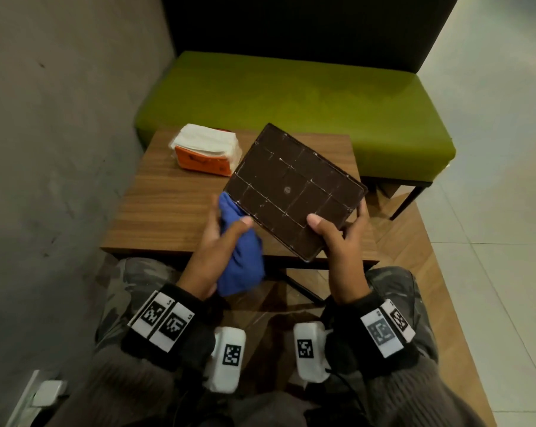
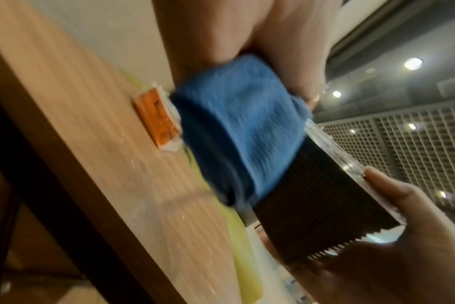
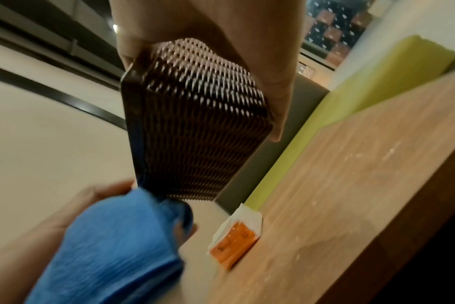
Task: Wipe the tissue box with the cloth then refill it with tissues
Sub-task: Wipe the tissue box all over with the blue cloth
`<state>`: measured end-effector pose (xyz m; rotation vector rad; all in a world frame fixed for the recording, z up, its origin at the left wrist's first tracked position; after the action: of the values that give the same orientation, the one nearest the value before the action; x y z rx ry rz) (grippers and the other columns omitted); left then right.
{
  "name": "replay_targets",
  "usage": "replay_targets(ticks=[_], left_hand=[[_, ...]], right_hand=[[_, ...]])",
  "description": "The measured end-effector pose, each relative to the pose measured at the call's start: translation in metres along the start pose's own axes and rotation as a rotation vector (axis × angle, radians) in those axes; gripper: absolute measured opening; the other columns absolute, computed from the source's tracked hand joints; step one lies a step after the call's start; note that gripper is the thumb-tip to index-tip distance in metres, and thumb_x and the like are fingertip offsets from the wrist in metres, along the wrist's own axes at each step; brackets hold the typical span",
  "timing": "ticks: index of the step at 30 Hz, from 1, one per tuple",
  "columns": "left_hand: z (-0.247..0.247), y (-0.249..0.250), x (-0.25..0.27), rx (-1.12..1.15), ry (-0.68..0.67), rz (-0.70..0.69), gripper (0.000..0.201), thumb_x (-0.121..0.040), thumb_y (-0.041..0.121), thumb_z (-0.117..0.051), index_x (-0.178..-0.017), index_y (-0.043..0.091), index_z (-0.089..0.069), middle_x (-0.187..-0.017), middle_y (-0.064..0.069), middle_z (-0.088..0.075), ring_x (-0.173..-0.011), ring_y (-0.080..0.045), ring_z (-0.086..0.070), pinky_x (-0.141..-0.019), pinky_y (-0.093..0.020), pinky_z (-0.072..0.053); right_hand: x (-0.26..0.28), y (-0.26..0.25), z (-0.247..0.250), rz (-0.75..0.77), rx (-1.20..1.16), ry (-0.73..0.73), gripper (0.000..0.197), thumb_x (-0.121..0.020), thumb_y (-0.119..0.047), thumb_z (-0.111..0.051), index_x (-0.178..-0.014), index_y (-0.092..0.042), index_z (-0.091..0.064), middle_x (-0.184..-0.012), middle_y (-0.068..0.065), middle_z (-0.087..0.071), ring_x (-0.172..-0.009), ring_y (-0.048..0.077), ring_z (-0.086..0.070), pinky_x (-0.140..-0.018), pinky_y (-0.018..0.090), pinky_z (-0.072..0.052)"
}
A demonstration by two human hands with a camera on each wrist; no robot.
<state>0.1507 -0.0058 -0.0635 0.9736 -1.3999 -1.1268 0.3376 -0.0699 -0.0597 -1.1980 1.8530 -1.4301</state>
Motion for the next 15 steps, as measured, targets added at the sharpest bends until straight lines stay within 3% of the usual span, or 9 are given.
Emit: replay_targets(ticks=[1,3,5,6,8,10,13,15], left_hand=[[0.009,0.006,-0.002,-0.019,0.067,-0.028,0.070,-0.094,0.022,-0.052,-0.150,0.024,-0.010,-0.143,-0.002,-0.041,-0.124,-0.017,-0.049,-0.103,-0.030,-0.041],[0.024,0.026,-0.004,-0.035,0.189,-0.175,0.074,-0.095,0.018,-0.050,-0.149,0.021,0.000,-0.129,0.007,-0.044,-0.110,-0.010,-0.054,-0.091,-0.022,-0.045],[0.028,0.052,0.000,-0.212,0.267,-0.443,0.062,-0.094,0.019,-0.055,-0.142,0.014,-0.016,-0.116,0.012,-0.043,-0.096,0.004,-0.053,-0.082,-0.013,-0.045],[0.022,0.059,0.003,-0.348,0.269,-0.552,0.054,-0.093,0.026,-0.056,-0.137,0.014,-0.027,-0.117,0.007,-0.042,-0.096,0.003,-0.050,-0.081,-0.014,-0.043],[0.004,0.060,0.014,-0.610,0.248,-0.656,0.047,-0.092,0.040,-0.052,-0.134,0.022,-0.042,-0.125,-0.004,-0.040,-0.099,0.003,-0.041,-0.074,-0.010,-0.038],[-0.018,0.051,0.030,-0.742,0.170,-0.722,0.048,-0.093,0.043,-0.048,-0.137,0.027,-0.045,-0.131,-0.009,-0.037,-0.104,0.002,-0.038,-0.077,-0.008,-0.039],[-0.050,0.035,0.062,-0.864,-0.044,-0.905,0.047,-0.093,0.041,-0.045,-0.139,0.029,-0.042,-0.133,-0.007,-0.037,-0.105,-0.010,-0.051,-0.074,-0.020,-0.052],[-0.047,0.035,0.063,-0.909,-0.063,-0.957,0.046,-0.092,0.038,-0.046,-0.137,0.030,-0.041,-0.131,-0.004,-0.038,-0.101,-0.015,-0.055,-0.068,-0.023,-0.054]], right_hand=[[-0.003,-0.001,0.006,0.029,0.001,0.007,0.108,-0.068,-0.025,-0.080,-0.151,-0.033,-0.012,-0.135,-0.001,-0.051,-0.108,0.007,-0.064,-0.085,0.029,-0.057],[-0.005,-0.004,0.010,0.076,-0.004,0.014,0.107,-0.074,-0.020,-0.077,-0.153,-0.032,-0.006,-0.141,-0.001,-0.046,-0.107,0.001,-0.063,-0.080,0.020,-0.055],[-0.001,-0.008,0.008,0.124,-0.003,0.021,0.101,-0.078,-0.020,-0.073,-0.154,-0.032,-0.008,-0.148,0.000,-0.040,-0.118,0.005,-0.058,-0.086,0.021,-0.054],[0.001,-0.009,0.005,0.137,0.006,0.019,0.096,-0.080,-0.022,-0.069,-0.154,-0.031,-0.009,-0.150,0.001,-0.038,-0.125,0.009,-0.054,-0.091,0.024,-0.053],[0.000,-0.009,0.001,0.158,-0.030,0.038,0.088,-0.082,-0.022,-0.060,-0.154,-0.028,-0.011,-0.151,-0.001,-0.038,-0.129,0.012,-0.050,-0.096,0.025,-0.051],[-0.003,-0.009,-0.002,0.151,-0.087,0.091,0.089,-0.080,-0.023,-0.059,-0.154,-0.028,-0.010,-0.150,-0.004,-0.038,-0.130,0.012,-0.049,-0.100,0.030,-0.049],[-0.005,-0.004,-0.006,0.121,-0.119,0.108,0.093,-0.075,-0.031,-0.063,-0.153,-0.030,-0.012,-0.148,-0.005,-0.042,-0.131,0.017,-0.049,-0.110,0.043,-0.040],[-0.003,-0.002,-0.006,0.123,-0.126,0.096,0.094,-0.074,-0.033,-0.064,-0.153,-0.028,-0.015,-0.149,-0.002,-0.043,-0.132,0.019,-0.048,-0.111,0.045,-0.039]])
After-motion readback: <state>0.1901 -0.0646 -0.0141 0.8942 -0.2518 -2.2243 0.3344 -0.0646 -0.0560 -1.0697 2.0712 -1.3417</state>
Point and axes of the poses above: each hand's wrist, its own x-axis away from the middle knuckle, its own z-axis out of the back of the hand, y = z × x, the point moved 7 cm from there along -x, towards the middle knuckle
